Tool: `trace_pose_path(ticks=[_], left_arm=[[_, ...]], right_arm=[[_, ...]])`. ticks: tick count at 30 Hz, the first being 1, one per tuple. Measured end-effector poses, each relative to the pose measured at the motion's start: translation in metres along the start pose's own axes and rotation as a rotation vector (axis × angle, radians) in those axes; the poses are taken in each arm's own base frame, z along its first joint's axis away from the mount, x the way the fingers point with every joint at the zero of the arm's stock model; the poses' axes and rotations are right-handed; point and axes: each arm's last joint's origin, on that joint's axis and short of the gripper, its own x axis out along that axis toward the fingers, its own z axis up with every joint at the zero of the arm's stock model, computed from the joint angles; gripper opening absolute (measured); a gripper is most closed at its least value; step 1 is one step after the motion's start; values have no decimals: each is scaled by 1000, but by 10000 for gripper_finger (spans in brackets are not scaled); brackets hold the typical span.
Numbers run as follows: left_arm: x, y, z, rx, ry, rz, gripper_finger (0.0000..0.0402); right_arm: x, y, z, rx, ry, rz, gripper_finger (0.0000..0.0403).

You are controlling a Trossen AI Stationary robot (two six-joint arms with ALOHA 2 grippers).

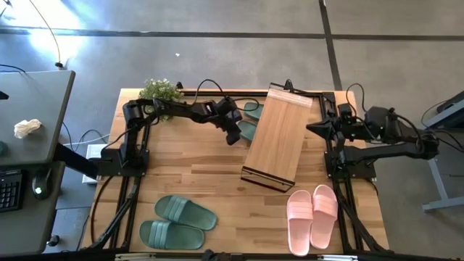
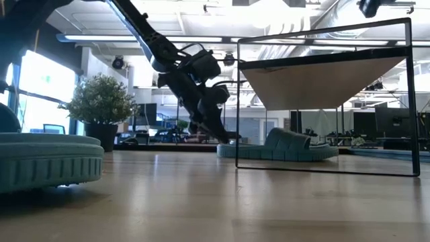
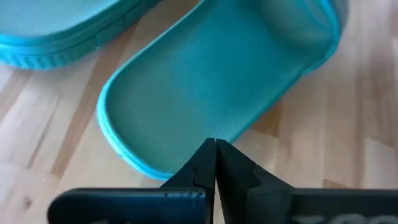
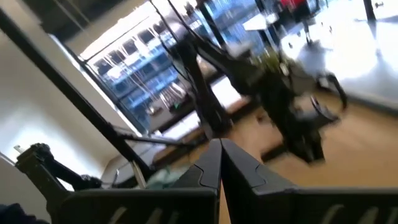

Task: Pick and place slides into the shelf
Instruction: Adjust the green slides under the shelf

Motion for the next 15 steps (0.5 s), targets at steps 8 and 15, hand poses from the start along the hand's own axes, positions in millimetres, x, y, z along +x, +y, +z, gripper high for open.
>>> trace_pose_path(ticks=[8,15], left_arm=[[11,-3,0,3,27,-37,0],[8,-5,12,18,2,-69,0]], right_arm=[[-22,-21,-26,166,224,-212,0],[-38,-40,-52,335,455,-522,0]])
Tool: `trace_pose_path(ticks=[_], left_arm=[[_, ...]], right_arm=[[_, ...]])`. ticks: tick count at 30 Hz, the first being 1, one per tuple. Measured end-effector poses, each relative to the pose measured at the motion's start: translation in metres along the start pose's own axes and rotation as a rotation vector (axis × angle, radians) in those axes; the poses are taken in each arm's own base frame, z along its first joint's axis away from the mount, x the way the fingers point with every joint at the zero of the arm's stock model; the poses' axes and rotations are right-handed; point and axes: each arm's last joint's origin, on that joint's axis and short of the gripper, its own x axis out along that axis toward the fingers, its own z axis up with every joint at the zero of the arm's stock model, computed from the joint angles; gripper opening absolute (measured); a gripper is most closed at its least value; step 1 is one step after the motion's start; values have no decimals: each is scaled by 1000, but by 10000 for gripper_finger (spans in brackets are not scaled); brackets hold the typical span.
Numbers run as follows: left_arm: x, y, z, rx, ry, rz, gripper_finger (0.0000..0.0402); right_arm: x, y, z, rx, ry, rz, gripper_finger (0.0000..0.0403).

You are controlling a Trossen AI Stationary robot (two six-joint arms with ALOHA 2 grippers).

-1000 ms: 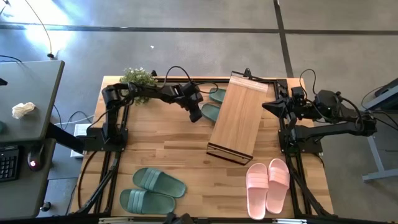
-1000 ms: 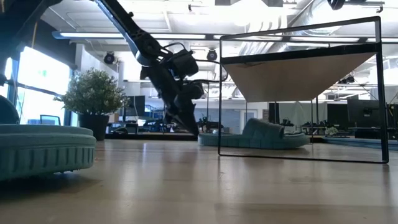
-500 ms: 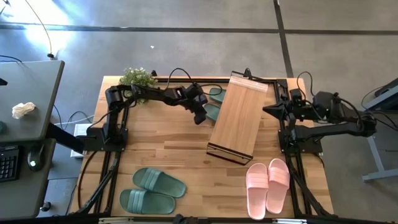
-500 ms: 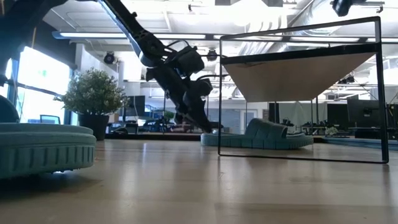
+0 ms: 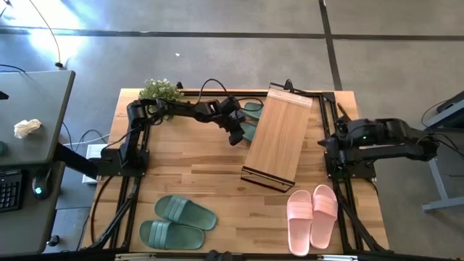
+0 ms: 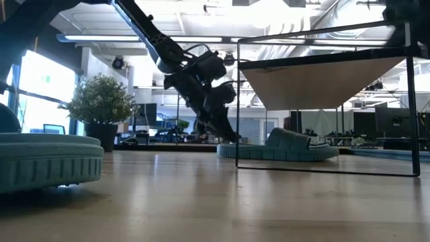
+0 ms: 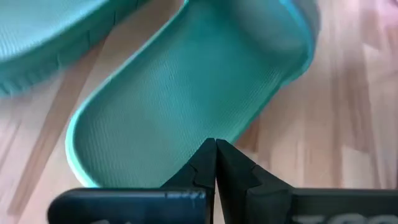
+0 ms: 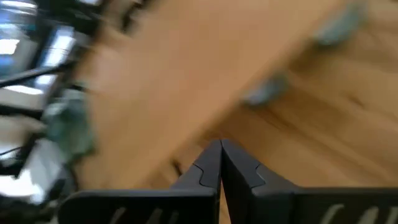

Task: Pick and place slides into the shelf
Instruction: Adjust the green slides under the shelf

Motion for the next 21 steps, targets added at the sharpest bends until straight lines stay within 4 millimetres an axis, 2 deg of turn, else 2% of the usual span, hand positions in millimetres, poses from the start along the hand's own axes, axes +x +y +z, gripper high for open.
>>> trace_pose_path(ticks=[6,11,15,21], left_arm=[[-12,-4,17,24,88,3,0],[-38,0,30,88,271,79,0],[-59,17,30,119,396,147,0],[-75,52,16,79,438,101,0]], right_arm=[[22,-12,-13,105,112,-88,0],[22,-9,-11,122,94,-98,0],[22,-9,-10,117,79,-108,0],[38,-9,-10,0,41,-189,0]])
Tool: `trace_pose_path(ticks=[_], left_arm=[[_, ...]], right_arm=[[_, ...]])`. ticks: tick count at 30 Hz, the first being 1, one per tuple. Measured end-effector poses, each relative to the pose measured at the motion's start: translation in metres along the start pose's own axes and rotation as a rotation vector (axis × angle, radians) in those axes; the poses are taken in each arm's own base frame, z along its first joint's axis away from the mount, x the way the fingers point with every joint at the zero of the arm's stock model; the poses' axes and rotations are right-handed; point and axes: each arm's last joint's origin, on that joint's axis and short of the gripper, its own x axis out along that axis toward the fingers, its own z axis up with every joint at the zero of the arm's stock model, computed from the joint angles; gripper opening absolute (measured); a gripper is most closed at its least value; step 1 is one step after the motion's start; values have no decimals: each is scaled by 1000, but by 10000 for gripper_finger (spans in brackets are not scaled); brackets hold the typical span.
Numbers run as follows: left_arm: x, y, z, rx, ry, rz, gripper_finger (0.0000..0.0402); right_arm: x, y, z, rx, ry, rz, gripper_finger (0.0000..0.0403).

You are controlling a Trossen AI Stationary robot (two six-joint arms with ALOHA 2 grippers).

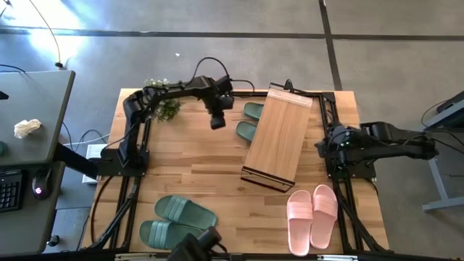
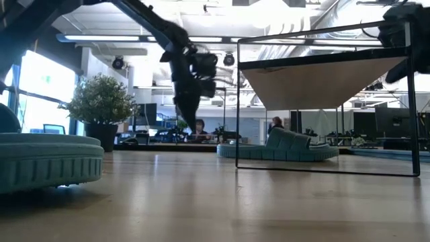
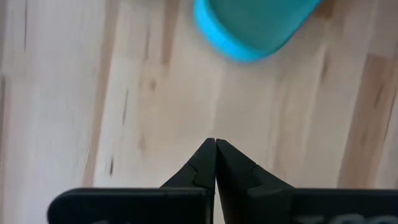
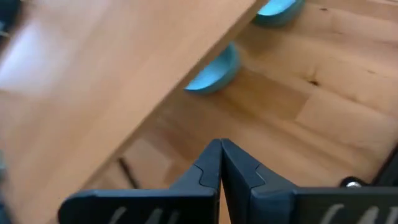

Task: Pick and place slides into the shelf
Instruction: Adjust the green slides under the shelf

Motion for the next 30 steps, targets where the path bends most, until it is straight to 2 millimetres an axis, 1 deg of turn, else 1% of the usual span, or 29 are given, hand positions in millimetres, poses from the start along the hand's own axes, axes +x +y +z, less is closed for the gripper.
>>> trace_pose_path(ticks=[4,7,11,14,17,20,23,25,27,29,30], left_arm=[[0,15,-10,-1,-4,-15,0],[2,16,-11,36,-2,-16,0],[3,14,-9,69,-20,-29,0],[7,12,-3,82,-74,-54,0],[8,15,2,100,-130,-34,0],[7,26,4,69,-182,-7,0],[6,48,3,-2,-238,64,0],[6,62,-1,-55,-254,77,0],[8,74,1,-77,-300,103,0],[13,81,-2,-102,-283,93,0],[18,83,1,-96,-297,90,0]], right_arm=[[19,0,-3,-44,-27,-77,0],[35,-4,-7,-53,-69,-144,0],[54,-11,-14,-58,-96,-196,0],[67,-14,-18,-62,-124,-186,0],[78,-20,-24,-38,-121,-205,0],[86,-23,-28,41,-136,-194,0],[92,-26,-31,92,-142,-196,0],[93,-27,-32,111,-145,-203,0],[93,-27,-32,127,-153,-211,0],[93,-28,-32,127,-156,-216,0],[93,-28,-32,128,-157,-215,0]])
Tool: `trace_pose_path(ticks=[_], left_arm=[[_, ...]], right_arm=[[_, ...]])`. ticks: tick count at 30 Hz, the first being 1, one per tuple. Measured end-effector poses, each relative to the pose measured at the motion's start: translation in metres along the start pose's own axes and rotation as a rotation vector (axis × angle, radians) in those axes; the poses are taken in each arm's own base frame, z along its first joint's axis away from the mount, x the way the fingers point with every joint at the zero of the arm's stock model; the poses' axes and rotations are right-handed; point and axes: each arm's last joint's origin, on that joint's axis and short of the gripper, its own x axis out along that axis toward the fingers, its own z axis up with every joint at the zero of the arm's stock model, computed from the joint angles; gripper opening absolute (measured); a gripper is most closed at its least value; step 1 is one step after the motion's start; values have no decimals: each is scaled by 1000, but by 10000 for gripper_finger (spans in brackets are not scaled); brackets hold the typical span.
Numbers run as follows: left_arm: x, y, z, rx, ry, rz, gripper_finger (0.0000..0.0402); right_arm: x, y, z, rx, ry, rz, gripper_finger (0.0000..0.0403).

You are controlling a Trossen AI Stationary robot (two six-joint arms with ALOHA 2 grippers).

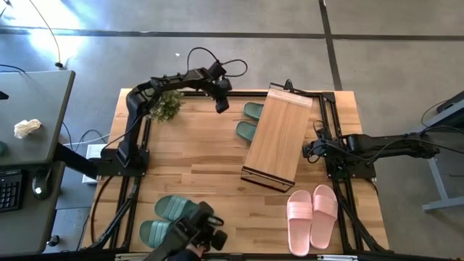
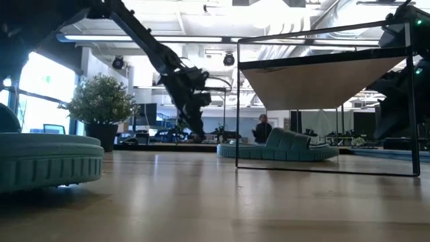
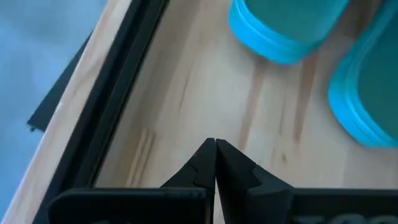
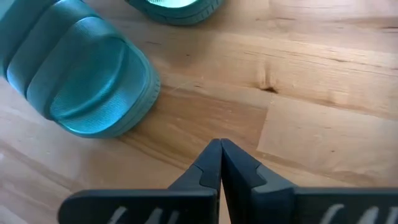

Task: Pick and place slides into the shelf
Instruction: Adjust the green slides under the shelf

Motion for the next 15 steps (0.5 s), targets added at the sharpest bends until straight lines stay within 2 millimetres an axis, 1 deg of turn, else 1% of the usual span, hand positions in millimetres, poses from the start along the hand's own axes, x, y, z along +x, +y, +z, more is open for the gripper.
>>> trace_pose_path(ticks=[3,6,9,11,13,15], left_arm=[[15,1,3,9,-4,-41,0],[22,1,10,46,0,-61,0],[22,1,16,141,12,-104,0],[18,4,24,199,-15,-112,0],[15,6,35,219,-56,-125,0],[15,8,44,229,-64,-126,0]], right_arm=[[0,0,0,-2,-1,-1,0],[0,0,0,-11,-5,0,0],[0,0,0,-23,2,4,0],[0,0,0,-23,5,5,0],[0,1,0,-21,8,11,0],[0,1,0,-19,6,18,0]])
